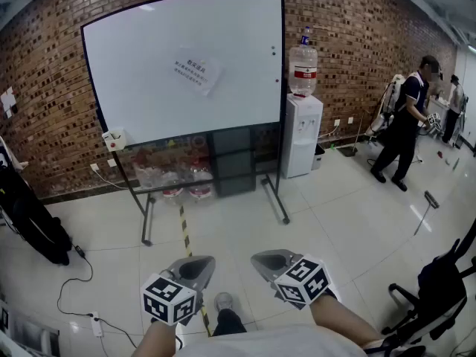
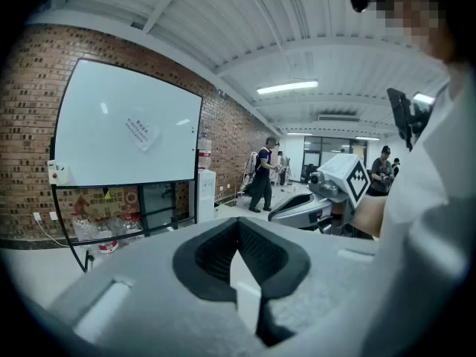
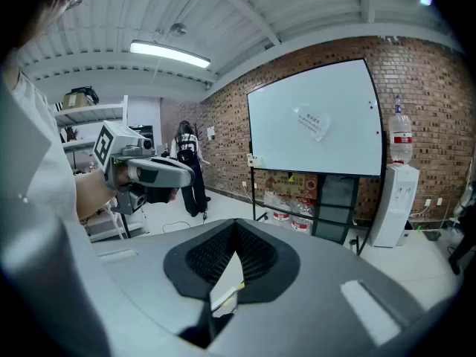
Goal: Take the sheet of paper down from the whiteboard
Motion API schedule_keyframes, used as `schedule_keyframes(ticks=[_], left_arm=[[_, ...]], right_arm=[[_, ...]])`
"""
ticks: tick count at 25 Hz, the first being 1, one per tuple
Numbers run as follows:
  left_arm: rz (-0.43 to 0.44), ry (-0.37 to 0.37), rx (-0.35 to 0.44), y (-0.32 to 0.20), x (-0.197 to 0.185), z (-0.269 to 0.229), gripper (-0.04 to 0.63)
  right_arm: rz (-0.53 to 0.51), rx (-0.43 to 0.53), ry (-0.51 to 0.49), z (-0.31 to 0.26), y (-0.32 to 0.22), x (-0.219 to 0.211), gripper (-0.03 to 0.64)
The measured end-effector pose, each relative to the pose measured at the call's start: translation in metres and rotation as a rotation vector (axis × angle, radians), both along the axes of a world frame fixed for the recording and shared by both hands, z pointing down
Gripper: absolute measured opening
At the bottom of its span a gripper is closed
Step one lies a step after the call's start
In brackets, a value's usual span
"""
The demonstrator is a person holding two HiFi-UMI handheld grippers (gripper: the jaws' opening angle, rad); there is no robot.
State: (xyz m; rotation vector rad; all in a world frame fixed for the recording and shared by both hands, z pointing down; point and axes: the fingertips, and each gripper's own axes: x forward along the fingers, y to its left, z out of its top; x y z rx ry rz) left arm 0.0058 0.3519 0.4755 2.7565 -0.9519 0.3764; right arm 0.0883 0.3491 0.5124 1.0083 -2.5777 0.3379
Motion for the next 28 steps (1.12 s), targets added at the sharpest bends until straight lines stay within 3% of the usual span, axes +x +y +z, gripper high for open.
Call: schedule_keyframes(ticks=[8,14,18,28], left_arm=[[-0.007,-0.016,-0.039,-0.223,-0.053,0.006,0.0],[-0.028,-0.066,0.051,-0.392,-0.095,-0.047,0.0],[0.009,-0.049,0.114,-0.456,-0.092,-0.073,0.0],[0.078,-0.08,0.152,-0.607,-0.04,-0.072,0.0]], right_arm=[[0.014,-0.064,-0.032,0.017,-0.216,-0.047,-0.002],[0.03,0.012,-0.033,-0.025,-0.38,-0.067,-0.002],[0.049,0.109,-0.033,-0.047,-0.444,-0.064,-0.002],[0.064,0.157,-0.056,-0.062,-0.609,-0.027,-0.002]])
